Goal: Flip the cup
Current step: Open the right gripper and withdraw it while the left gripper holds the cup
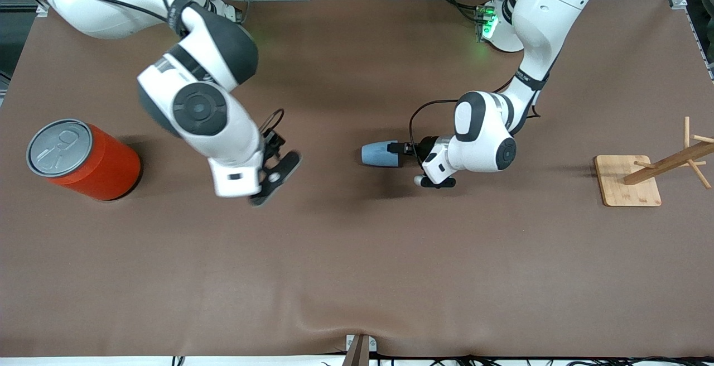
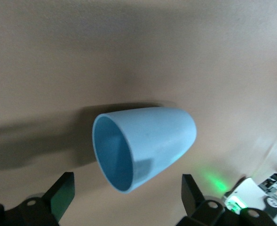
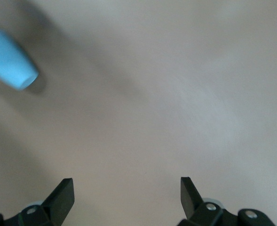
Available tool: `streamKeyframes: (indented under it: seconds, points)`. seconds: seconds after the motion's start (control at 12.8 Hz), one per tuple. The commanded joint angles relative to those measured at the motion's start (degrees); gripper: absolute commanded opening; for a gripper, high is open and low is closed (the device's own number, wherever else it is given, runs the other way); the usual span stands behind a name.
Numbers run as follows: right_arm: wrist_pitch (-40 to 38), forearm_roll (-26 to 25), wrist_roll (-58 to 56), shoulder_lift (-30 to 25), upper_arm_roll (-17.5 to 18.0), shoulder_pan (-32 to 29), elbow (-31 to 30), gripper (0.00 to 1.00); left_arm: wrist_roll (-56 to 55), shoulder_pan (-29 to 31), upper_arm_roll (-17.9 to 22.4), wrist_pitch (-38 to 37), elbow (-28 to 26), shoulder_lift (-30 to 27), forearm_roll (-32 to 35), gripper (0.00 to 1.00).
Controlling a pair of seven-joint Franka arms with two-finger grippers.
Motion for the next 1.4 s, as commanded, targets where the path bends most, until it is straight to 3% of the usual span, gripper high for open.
streamKeyframes:
  seconds: [0.0, 0.16, 0.39, 0.55, 0.7, 0.86, 0.94, 1.09, 1.32]
  points:
    - [-5.9, -1.4, 21.8, 0.0, -0.7, 3.8, 6.3, 1.00, 0.7, -1.3, 0.2, 3.0, -2.5, -0.9, -2.3, 1.00]
    - [-6.3, -1.4, 32.4, 0.0, -1.2, 3.7, 8.0, 1.00, 4.0, -1.1, 0.1, 4.4, -5.3, -1.8, -2.6, 1.00]
    - [-9.9, -1.0, 32.6, -0.6, -4.3, 4.0, 15.5, 1.00, 5.5, -1.2, 0.1, 4.7, -5.6, -1.8, -5.7, 1.00]
    - [-10.0, -1.0, 32.5, -0.7, -5.7, 3.7, 19.8, 1.00, 7.8, -1.2, 0.0, 5.5, -5.8, -2.3, -8.7, 1.00]
    - [-9.3, -0.9, 32.3, -0.7, -9.4, 3.8, 23.3, 1.00, 13.1, -1.4, -0.1, 7.7, -7.9, -3.1, -13.3, 1.00]
    - [-7.4, -0.3, 28.6, -0.5, -10.2, 2.6, 26.1, 1.00, 18.2, -1.7, -0.8, 10.0, -10.0, -3.4, -18.2, 1.00]
    - [-6.4, 1.4, 26.3, -0.4, -12.0, 2.1, 26.1, 1.00, 20.3, -1.7, -1.2, 11.4, -10.4, -3.3, -20.5, 1.00]
    - [-4.6, 8.2, 24.7, -0.5, -20.1, 3.7, 26.1, 1.00, 23.0, -1.8, -2.4, 12.9, -10.6, -2.9, -24.3, 1.00]
    - [0.7, 12.1, 22.0, -0.5, -23.9, 3.6, 26.0, 1.00, 23.8, -3.3, -3.1, 15.5, -10.1, -2.5, -27.4, 1.00]
